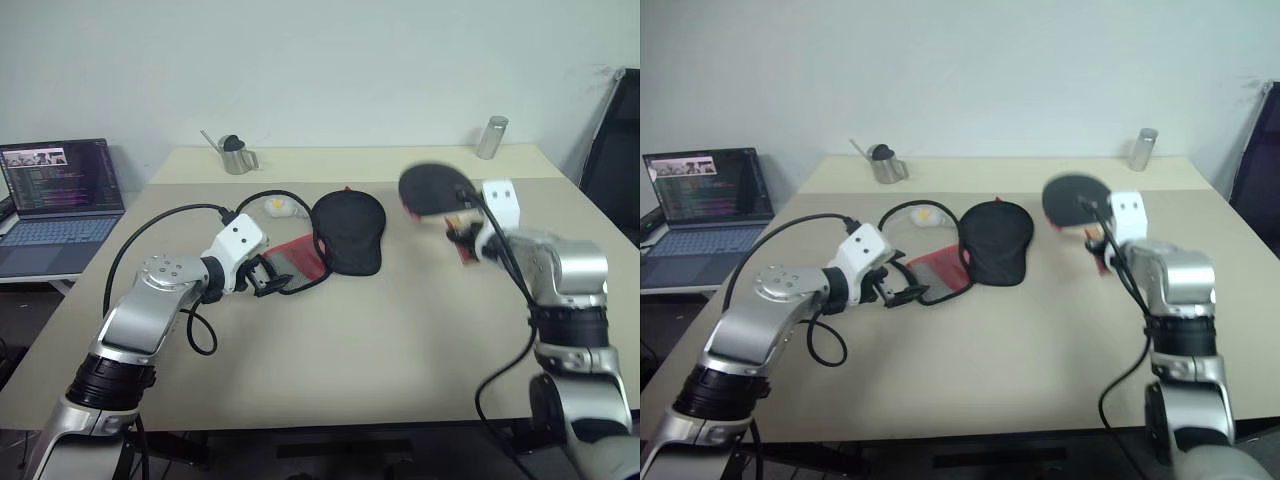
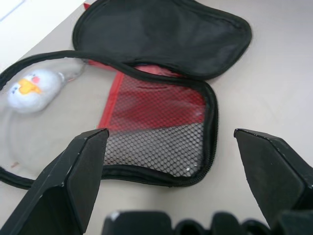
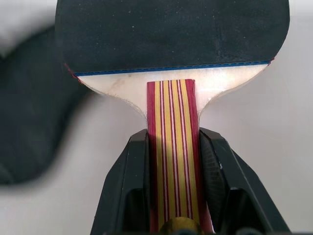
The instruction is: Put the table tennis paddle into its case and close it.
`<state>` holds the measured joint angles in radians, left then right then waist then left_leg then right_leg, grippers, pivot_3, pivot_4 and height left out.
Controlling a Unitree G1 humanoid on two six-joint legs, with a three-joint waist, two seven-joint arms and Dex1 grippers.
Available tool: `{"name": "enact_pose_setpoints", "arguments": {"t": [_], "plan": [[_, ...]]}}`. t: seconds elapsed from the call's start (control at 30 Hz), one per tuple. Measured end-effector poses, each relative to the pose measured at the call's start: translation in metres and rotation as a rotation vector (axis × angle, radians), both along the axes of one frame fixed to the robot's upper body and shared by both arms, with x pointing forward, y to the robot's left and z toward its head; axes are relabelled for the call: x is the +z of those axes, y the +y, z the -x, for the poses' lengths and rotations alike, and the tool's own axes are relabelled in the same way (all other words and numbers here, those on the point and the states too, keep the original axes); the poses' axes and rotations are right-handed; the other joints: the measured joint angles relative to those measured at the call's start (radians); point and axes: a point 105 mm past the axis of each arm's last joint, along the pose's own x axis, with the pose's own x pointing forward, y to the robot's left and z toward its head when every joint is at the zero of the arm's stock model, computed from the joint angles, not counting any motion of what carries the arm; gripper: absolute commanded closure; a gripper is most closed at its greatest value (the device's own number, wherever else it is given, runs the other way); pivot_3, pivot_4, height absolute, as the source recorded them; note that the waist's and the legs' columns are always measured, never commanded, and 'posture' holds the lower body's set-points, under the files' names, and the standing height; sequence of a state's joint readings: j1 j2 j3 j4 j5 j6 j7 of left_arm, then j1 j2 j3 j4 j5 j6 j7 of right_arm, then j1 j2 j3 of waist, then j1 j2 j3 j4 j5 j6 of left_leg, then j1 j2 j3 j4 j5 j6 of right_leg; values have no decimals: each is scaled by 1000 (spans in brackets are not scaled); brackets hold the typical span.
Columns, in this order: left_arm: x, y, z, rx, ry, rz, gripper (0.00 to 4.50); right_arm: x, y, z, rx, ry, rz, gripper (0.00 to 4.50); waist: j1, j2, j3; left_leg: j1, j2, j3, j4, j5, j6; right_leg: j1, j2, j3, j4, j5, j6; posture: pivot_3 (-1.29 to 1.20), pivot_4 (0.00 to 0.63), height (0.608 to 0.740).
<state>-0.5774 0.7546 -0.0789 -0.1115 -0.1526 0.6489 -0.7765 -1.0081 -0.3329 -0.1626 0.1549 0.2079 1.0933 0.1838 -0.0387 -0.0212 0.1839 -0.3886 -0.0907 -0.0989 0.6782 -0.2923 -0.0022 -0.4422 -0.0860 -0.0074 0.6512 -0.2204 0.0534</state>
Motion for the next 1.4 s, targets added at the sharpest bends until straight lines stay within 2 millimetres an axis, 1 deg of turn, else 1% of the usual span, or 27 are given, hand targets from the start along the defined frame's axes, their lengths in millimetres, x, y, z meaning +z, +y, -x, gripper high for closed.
{"name": "enact_pose_setpoints", "arguments": {"t": [0.07, 0.1, 0.17, 0.23, 0.27, 0.33, 0.43, 0.57, 0.67, 0.83, 1.0, 1.17, 1.23, 1.4], "plan": [[-1, 1, -1, 6, 1, 0, 0, 4, 33, -13, 37, -15, -41, 3447, -4, 0, 0, 1, 0, 0, 0, 0, 0, 0, 0, 0, 0, 0, 0, 0, 150, 740], [0, 0, -1, 6, 0, 1, 0, 3, 48, -18, 48, -13, -51, 3447, -5, 0, 0, 1, 0, 0, 0, 0, 0, 0, 0, 0, 0, 0, 0, 0, 150, 740], [-1, -1, -2, 8, -5, 3, 0, -5, 86, -31, 68, 6, -88, 3447, -11, 0, 0, 0, 0, 0, 0, 0, 0, -1, 0, 0, 1, 0, 0, 0, 150, 740], [-1, -4, -2, 9, -10, 9, 0, -15, 113, -38, 70, 23, -106, 3447, -13, 0, 0, 0, 0, -1, 0, 0, 0, -1, 0, 0, 0, 0, 0, 0, 150, 740], [-2, -5, -2, 11, -10, 9, 0, -19, 121, -41, 61, 30, -103, 3447, -12, 0, 0, -1, -1, -2, 0, 0, 0, 0, 0, 0, -1, 0, 0, 0, 150, 740], [-6, -4, 0, 21, 0, 8, 0, -29, 126, -45, 30, 44, -105, 3447, -9, 0, 0, -3, -2, -5, 0, 0, -1, 0, 0, -1, -3, 0, 0, 0, 150, 740], [-13, -3, 5, 36, 22, 4, 0, -45, 124, -49, -18, 68, -103, 3447, -12, 0, 0, -5, -2, -6, 0, 0, 0, 0, 0, -1, -4, 0, 0, 0, 150, 740], [-15, -8, 14, 36, 23, -7, 0, -75, 128, -46, -62, 134, -102, 3447, -27, 1, 0, -4, -1, -6, -1, 0, -1, -1, 0, -1, -4, 0, 0, 0, 150, 740], [-17, -9, 18, 41, 33, -10, 0, -85, 132, -43, -53, 164, -97, 3447, -38, 1, 0, -4, 0, -5, 0, 1, -2, -1, 0, 0, -2, 0, 0, 0, 150, 740], [-19, -1, 22, 82, 40, -19, 0, -89, 141, -41, -11, 166, -100, 3447, -50, 1, 0, -2, 0, -5, 0, 2, -3, -2, 0, 1, 4, 0, -1, 0, 150, 740], [-17, 5, 23, 111, 33, -19, 0, -86, 155, -38, 44, 140, -121, 3447, -49, 1, 0, -2, -1, -4, 1, 3, -4, -4, 0, 1, 8, -1, -1, 0, 150, 740], [-17, 7, 24, 125, 30, -20, 0, -68, 171, -37, 92, 98, -135, 3447, -49, 1, 0, -2, -1, -4, 1, 3, -5, -5, 0, 1, 10, -1, -2, 0, 150, 740], [-16, 6, 25, 126, 30, -20, 0, -65, 176, -36, 99, 80, -139, 3447, -48, 1, 0, -2, -1, -5, 1, 3, -5, -5, 0, 2, 11, -1, -2, 0, 150, 740], [-18, 7, 26, 130, 35, -23, 0, -80, 172, -34, 74, 109, -112, 3447, -47, 1, 0, -2, -1, -5, 1, 3, -5, -5, 0, 2, 11, -1, -2, 0, 150, 740]]}}
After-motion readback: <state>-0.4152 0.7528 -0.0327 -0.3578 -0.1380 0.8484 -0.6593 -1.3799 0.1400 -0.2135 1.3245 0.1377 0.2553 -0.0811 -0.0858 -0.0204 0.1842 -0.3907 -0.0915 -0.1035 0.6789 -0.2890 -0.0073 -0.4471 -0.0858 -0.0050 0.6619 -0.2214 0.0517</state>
